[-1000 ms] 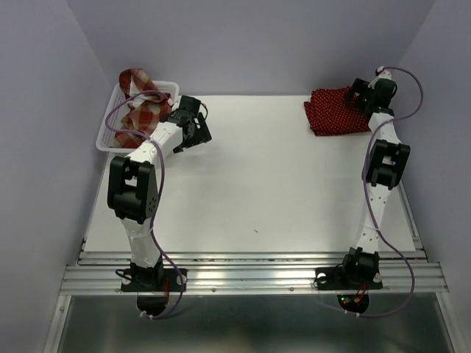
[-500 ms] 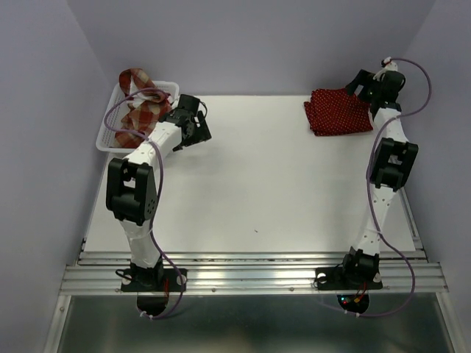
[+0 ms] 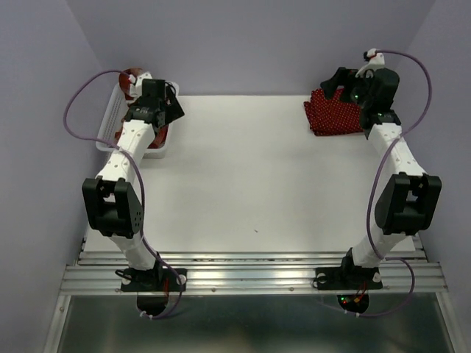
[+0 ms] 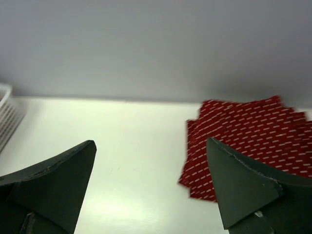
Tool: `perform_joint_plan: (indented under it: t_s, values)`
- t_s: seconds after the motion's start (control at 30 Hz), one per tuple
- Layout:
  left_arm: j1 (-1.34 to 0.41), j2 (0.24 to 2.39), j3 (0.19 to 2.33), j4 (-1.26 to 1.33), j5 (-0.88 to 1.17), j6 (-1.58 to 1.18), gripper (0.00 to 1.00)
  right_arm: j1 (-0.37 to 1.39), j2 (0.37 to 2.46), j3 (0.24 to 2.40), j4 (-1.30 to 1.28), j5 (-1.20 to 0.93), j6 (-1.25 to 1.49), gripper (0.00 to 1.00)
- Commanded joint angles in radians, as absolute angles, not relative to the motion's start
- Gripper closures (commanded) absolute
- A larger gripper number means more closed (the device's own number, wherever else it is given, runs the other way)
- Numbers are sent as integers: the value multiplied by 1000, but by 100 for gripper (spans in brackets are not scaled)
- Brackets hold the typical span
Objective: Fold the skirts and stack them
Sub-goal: Grab the skirt from the pile
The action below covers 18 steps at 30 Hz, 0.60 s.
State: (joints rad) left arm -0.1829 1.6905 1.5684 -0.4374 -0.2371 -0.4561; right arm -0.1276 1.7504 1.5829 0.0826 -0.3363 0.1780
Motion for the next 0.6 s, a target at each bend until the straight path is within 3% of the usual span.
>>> perform_joint_plan:
  t_s: [0.0,0.13,0.4,0.57]
  values:
    - [-63,1727,1670,-371,-247,-369,1,-77,1669,1415,121,-311,163,0]
    - [73,1914,1855,-324,-114,-338,1,-52,1600,1301,98,-325,183,0]
    - [132,2278,2258,-224,201,-241,1,-43,1620,1302,11,-314,160,0]
    - [144,2465,2410,-172,175,-296,1,-34,1647,1325,-41,-316,150,0]
